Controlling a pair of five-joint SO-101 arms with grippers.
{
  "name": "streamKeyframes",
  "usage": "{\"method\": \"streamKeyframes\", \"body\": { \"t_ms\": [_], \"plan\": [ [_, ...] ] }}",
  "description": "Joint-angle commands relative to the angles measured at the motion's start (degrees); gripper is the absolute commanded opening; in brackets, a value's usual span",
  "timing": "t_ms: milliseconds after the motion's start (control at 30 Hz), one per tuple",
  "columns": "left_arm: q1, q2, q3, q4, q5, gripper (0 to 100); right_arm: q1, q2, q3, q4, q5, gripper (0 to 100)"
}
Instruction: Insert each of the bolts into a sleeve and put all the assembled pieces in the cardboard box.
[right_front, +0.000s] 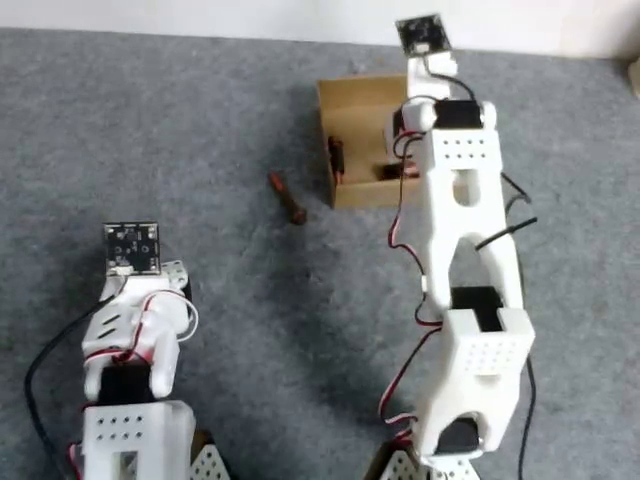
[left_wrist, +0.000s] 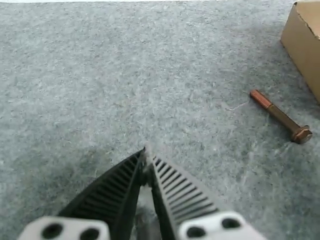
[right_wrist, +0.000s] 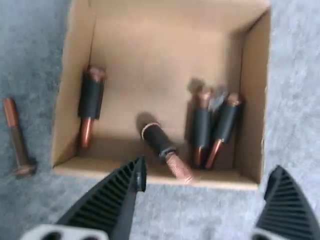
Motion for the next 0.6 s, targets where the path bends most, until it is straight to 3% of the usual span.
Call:
{"method": "streamKeyframes", "body": {
  "t_ms": [0, 200, 567],
  "plan": [
    [1.1, -0.13, -0.22, -1.32, -0.26, 1, -0.84, -3.74, -3.56, 3.91, -0.35, 35.0],
    [1.1, -0.13, -0.22, -1.32, -0.26, 1, -6.29, -13.93, -4.26, 12.97, -0.35, 35.0],
    [0.92, -0.13, -0.31, -1.32, -0.26, 1, -25.8, -41.45, 2.42, 25.63, 0.09, 35.0]
  ]
}}
